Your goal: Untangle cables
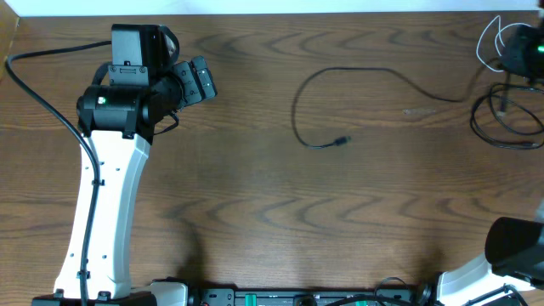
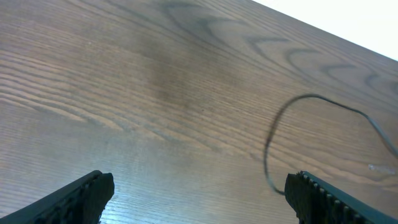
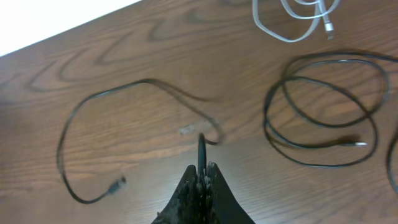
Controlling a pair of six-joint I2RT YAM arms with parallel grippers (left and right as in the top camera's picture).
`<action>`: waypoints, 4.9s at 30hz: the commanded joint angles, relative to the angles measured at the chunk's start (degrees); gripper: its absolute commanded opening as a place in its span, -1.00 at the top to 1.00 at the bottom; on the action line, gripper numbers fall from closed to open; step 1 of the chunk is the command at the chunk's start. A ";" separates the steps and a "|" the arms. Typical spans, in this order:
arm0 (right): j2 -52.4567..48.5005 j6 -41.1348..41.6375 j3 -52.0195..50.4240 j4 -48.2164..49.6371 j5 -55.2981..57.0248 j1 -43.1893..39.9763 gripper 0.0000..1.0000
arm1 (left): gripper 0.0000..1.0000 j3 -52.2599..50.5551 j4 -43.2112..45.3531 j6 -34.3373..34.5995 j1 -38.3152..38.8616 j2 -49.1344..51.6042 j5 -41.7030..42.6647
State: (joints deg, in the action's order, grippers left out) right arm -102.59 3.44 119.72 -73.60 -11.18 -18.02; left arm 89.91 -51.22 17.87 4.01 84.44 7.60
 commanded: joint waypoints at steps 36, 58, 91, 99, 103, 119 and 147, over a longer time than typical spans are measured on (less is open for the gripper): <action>-28.55 -30.29 0.11 -7.13 -2.43 39.15 -0.04 | -0.89 -0.66 -0.13 0.87 -0.09 0.59 0.90; -36.96 13.90 -0.87 18.25 4.44 40.70 -0.11 | -0.89 -0.66 -0.13 0.87 -0.09 0.61 0.90; -42.01 34.25 -0.96 24.35 16.39 42.77 0.66 | -0.89 -0.66 -1.86 0.87 -0.09 0.61 0.92; -40.37 26.45 -0.15 24.55 11.19 41.64 0.98 | -0.88 -0.66 -1.88 0.87 -0.09 0.61 0.92; -34.25 16.41 0.35 22.62 5.33 38.40 0.98 | -0.89 -0.66 -1.90 0.87 -0.09 0.61 0.92; 9.55 2.49 0.37 16.61 9.75 3.43 0.98 | -0.89 -0.66 -1.84 0.90 -0.09 0.61 0.92; 1.81 2.03 0.37 24.74 19.17 -24.65 0.98 | -0.89 -0.66 -0.98 0.90 -0.07 0.61 0.92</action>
State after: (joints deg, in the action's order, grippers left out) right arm -99.00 6.48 120.25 -47.81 7.22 -42.94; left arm 89.76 -52.38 18.22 4.01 84.55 8.67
